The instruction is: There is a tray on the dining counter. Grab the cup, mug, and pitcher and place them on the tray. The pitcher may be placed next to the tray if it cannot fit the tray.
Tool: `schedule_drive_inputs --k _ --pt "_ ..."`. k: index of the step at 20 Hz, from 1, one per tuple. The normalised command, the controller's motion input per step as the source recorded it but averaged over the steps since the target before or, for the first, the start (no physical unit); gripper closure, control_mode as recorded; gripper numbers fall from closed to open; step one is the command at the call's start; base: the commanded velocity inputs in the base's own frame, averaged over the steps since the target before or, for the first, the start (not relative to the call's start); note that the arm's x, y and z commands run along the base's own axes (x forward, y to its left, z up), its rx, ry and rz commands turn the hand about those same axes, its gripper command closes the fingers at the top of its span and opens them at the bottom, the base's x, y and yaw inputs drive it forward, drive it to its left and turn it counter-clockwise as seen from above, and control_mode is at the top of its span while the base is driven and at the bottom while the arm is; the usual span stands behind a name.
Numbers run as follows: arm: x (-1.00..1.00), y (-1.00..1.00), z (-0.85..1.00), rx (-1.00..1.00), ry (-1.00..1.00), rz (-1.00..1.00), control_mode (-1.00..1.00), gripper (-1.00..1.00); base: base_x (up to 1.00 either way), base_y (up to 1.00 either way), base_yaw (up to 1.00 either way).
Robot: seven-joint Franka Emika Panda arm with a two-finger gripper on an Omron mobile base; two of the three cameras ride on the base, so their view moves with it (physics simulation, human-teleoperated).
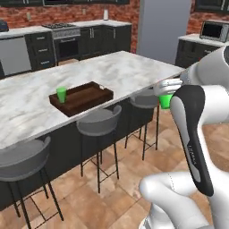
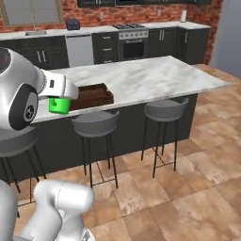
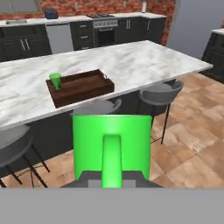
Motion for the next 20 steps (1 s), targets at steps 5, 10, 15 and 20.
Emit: schedule_drive_inputs --k 5,10,15,20 --pt "0.00 0.00 0.00 0.00 0.00 0.00 1.00 1.00 0.36 -0.47 0.60" --pt "0.00 0.00 0.00 0.00 0.00 0.00 1.00 1.00 0.14 -0.52 0.52" --pt "0.00 0.00 0.00 0.00 0.00 0.00 1.00 1.00 0.06 -0.52 0.41" --pt "0.00 0.00 0.00 0.00 0.00 0.00 1.00 1.00 0.14 -0.37 0.13"
